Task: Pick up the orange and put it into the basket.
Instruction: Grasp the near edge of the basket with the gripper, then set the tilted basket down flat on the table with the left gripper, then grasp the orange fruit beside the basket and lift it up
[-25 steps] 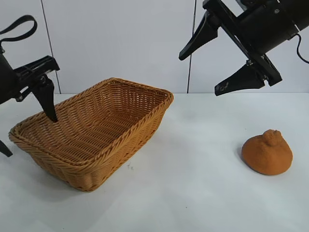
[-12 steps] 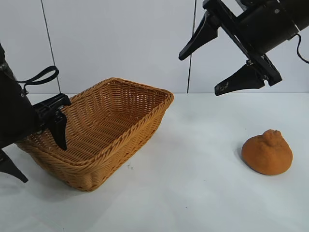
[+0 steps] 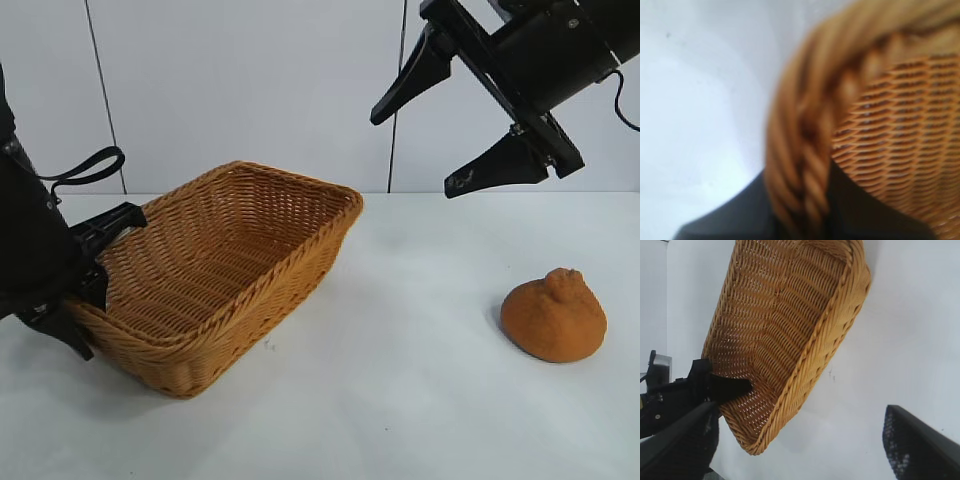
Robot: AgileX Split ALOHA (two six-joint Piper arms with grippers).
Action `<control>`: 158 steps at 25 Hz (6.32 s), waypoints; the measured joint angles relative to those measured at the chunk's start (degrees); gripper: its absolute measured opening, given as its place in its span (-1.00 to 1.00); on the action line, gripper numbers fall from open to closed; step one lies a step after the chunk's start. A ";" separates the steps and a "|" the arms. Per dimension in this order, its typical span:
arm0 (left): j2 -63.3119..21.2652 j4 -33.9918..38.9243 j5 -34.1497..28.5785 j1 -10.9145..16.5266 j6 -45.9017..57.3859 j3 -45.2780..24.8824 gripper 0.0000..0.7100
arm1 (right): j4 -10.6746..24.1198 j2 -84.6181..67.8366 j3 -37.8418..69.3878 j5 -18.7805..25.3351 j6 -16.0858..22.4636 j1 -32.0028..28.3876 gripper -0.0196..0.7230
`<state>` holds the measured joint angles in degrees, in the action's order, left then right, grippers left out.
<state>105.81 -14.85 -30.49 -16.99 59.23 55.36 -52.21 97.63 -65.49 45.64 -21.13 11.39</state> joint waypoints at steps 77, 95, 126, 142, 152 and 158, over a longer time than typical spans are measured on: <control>5.14 7.63 -33.50 7.14 -55.92 36.76 0.69 | 0.64 0.00 0.00 0.45 0.00 0.00 0.69; -1.97 9.46 -38.92 16.10 -59.23 33.53 0.66 | 0.92 0.00 0.00 0.64 0.00 0.00 0.69; -90.96 13.40 -30.79 16.10 -58.91 -26.38 0.66 | 10.68 0.02 -9.51 7.11 3.52 0.00 0.69; -106.05 13.51 -30.59 16.10 -58.91 -26.55 0.65 | 40.20 0.25 -15.61 12.50 21.13 -6.87 0.69; -106.05 13.51 -30.59 16.10 -58.91 -26.55 0.65 | 40.60 11.14 -15.54 12.39 20.62 -7.95 0.69; -106.05 13.51 -30.59 16.10 -58.91 -26.55 0.65 | 40.60 20.35 -15.43 11.75 20.57 -7.95 0.69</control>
<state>-0.23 -1.34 -61.08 -0.89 0.32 28.81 -11.61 117.98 -80.92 57.38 -0.56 3.43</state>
